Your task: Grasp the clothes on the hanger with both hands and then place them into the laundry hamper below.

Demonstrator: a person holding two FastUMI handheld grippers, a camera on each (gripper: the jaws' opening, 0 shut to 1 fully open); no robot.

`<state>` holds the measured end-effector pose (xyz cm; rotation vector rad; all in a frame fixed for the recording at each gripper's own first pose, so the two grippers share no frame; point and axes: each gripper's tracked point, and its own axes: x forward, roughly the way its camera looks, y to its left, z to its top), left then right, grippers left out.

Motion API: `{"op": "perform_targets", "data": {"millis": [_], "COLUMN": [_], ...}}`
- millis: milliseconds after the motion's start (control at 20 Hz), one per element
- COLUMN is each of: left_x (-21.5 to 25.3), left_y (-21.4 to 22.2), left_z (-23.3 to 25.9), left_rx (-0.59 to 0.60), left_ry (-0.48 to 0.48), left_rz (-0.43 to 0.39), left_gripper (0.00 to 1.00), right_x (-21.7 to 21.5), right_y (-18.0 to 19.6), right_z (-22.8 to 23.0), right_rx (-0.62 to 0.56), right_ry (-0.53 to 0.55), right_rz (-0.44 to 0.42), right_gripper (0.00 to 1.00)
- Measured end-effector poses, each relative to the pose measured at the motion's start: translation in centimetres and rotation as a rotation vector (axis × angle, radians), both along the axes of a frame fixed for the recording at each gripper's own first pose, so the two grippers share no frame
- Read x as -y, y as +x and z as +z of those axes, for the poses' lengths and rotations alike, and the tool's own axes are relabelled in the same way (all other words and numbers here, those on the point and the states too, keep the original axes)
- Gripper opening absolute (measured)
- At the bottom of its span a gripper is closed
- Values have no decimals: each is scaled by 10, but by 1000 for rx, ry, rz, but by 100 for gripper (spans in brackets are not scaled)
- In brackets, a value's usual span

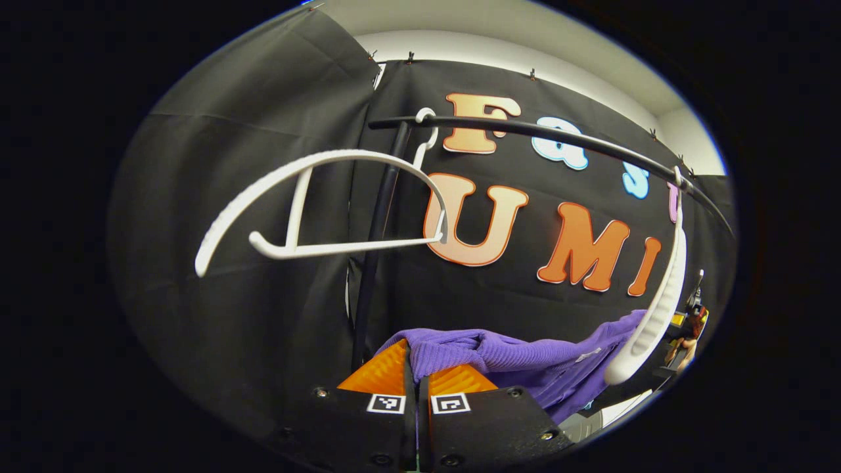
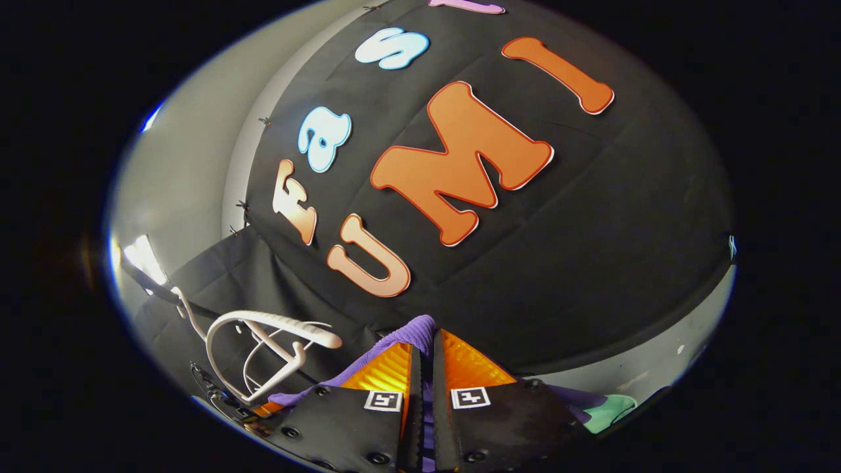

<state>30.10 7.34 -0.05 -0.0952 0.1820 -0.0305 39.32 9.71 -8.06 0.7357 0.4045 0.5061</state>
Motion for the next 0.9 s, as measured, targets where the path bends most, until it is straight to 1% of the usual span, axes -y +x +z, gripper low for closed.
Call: {"op": "perform_targets", "data": {"millis": [200, 350, 550, 700, 900], "left_x": [4, 17, 48, 78, 123], "left_y": [-9, -18, -25, -28, -31], "left_z": [-30, -47, -60, -70, -79], "left_rx": [-49, -77, -89, -107, -127], "left_ry": [-6, -5, 18, 7, -9], "left_rz": [6, -14, -69, -120, -199], "left_gripper": [1, 1, 1, 1, 1], "right_x": [4, 6, 3, -2, 4], "right_y": [-17, -30, -52, -69, -84], "right_z": [-28, -45, -64, -74, -81], "right_rx": [-43, -76, -95, -95, -101], "right_ry": [-11, -8, -46, -82, -103], "right_rz": [-16, -26, -20, -1, -14], "right_gripper": [14, 13, 13, 13, 13]}}
